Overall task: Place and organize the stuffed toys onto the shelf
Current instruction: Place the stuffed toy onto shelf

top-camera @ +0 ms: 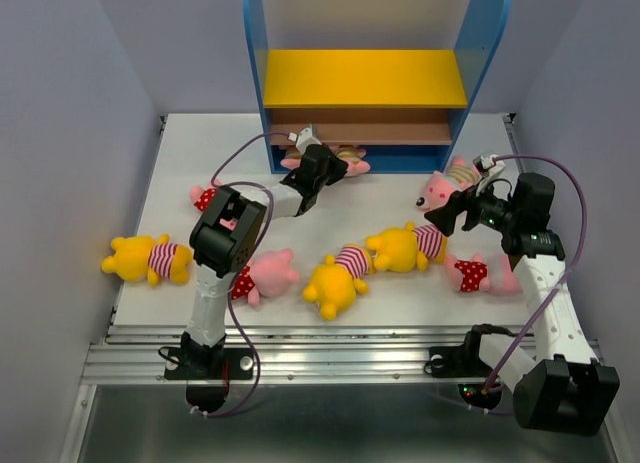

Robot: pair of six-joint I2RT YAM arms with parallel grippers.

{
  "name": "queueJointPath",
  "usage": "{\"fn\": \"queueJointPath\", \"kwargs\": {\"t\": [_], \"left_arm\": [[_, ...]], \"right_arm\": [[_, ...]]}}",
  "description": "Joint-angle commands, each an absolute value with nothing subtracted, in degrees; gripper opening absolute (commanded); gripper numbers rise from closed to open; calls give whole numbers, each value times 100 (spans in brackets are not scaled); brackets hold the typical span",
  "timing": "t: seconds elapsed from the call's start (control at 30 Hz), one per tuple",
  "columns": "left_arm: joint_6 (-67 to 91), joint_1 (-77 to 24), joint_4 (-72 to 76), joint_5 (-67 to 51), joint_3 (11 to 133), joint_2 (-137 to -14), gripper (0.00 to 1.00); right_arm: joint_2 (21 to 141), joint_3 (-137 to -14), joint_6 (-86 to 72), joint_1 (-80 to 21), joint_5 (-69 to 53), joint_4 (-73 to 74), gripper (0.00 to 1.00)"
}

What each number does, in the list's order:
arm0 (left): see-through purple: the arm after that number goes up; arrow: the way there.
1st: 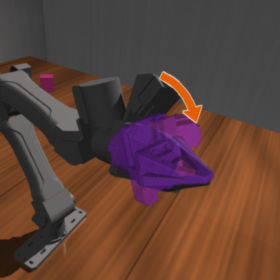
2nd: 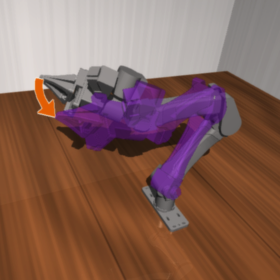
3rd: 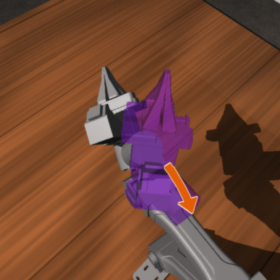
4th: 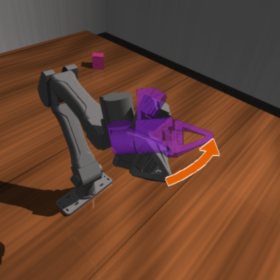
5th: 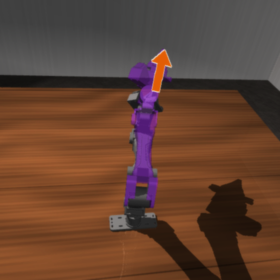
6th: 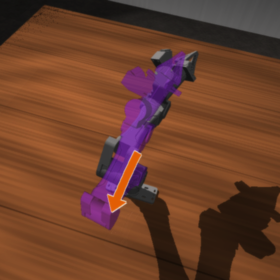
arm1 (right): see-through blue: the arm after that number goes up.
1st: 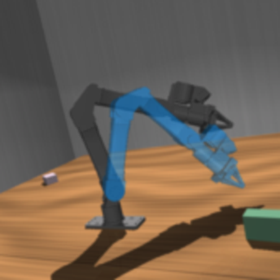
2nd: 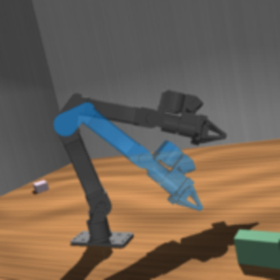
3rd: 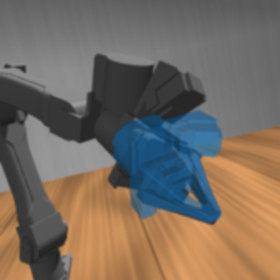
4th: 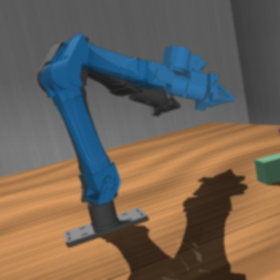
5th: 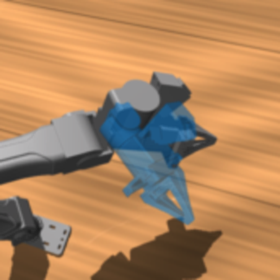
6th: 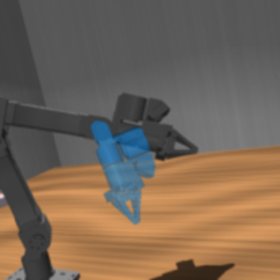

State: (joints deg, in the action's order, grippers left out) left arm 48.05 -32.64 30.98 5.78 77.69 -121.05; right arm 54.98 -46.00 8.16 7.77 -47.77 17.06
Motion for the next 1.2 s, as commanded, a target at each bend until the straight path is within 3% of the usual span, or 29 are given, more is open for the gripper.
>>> {"fn": "queueJointPath", "kwargs": {"t": [0.0, 0.63, 0.97, 1.17], "left_arm": [[4720, -3208, 3243, 773, 8147, -12164, 2], [4280, -3059, 2646, 606, 8868, -12586, 15], [4149, -2988, 2312, 334, 9044, -12674, 48], [4008, -2979, 2303, 220, 8798, -12429, 59]], "right_arm": [[5397, -4535, 896, 773, -4799, 1424, 100], [5458, -4535, 905, 773, -4816, 1433, 100], [5476, -4535, 923, 773, -4790, 1433, 100], [5493, -4535, 923, 773, -4781, 1433, 100]]}}
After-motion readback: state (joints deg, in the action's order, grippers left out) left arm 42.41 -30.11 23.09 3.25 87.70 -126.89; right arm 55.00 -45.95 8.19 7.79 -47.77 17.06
